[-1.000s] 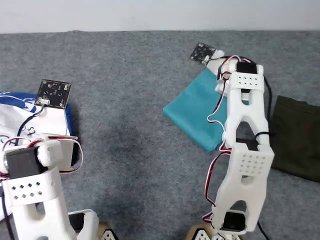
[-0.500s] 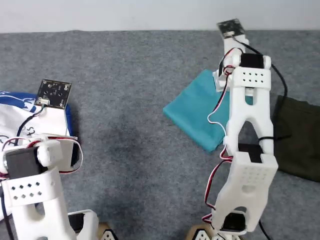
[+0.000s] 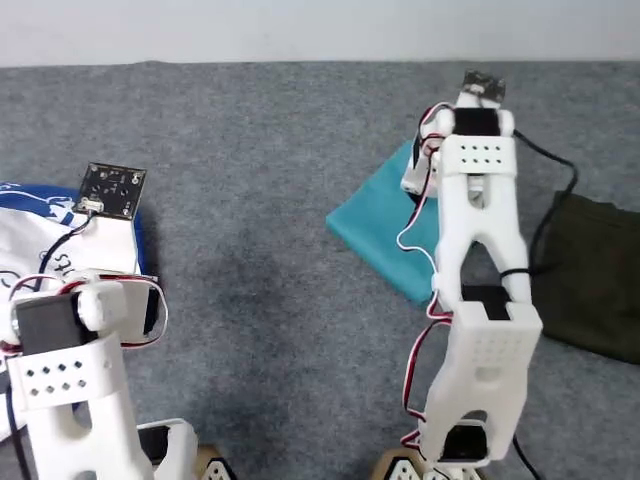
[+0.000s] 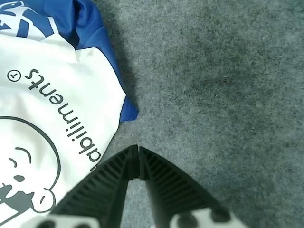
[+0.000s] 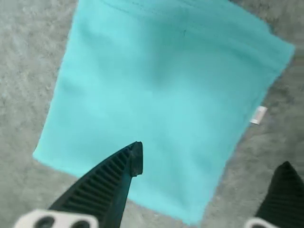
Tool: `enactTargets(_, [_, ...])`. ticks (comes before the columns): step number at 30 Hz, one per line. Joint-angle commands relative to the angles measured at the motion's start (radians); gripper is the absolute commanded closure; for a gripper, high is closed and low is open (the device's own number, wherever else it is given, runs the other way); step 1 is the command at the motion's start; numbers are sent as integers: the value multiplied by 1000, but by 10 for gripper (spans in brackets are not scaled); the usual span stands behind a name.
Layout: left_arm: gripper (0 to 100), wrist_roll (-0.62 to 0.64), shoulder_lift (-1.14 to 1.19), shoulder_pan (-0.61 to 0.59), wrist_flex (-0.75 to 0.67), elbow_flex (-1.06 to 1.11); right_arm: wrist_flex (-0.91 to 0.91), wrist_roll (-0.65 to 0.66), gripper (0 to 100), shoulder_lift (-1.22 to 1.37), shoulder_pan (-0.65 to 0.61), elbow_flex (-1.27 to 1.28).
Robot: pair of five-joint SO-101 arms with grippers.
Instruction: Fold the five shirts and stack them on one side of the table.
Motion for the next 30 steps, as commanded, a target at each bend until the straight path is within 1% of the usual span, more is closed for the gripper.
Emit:
enactTargets(1, [994, -8, 3, 5, 9, -5, -59, -61, 582, 48, -4, -58])
enactTargets(10, [994, -8, 2, 5, 9, -5, -214, -203, 582, 248, -2, -60])
enactTargets(14, [994, -8, -3, 5, 9, -5, -208, -221, 585, 302, -12, -61])
enactTargets(15, [994, -8, -3, 5, 9, -5, -197, -221, 598, 315, -12, -61])
enactTargets(17, [994, -8, -5, 5, 9, -4, -180, -219, 666, 328, -4, -61])
enactTargets(20, [994, -8, 0, 5, 9, -4, -170, -212, 845, 321, -2, -63])
enactTargets(22, [994, -8, 2, 5, 9, -4, -171, -155, 972, 321, 1, -63])
enactTargets(23, [994, -8, 2, 5, 9, -4, -171, -112, 998, 320, 1, -63])
enactTargets(25, [994, -8, 2, 5, 9, -4, -147, -49, 959, 309, -4, -63])
enactTargets(28, [994, -8, 2, 5, 9, -4, -105, -6, 993, 266, 2, -63])
enactTargets(30, [994, -8, 2, 5, 9, -4, -67, 49, 988, 222, 2, -63])
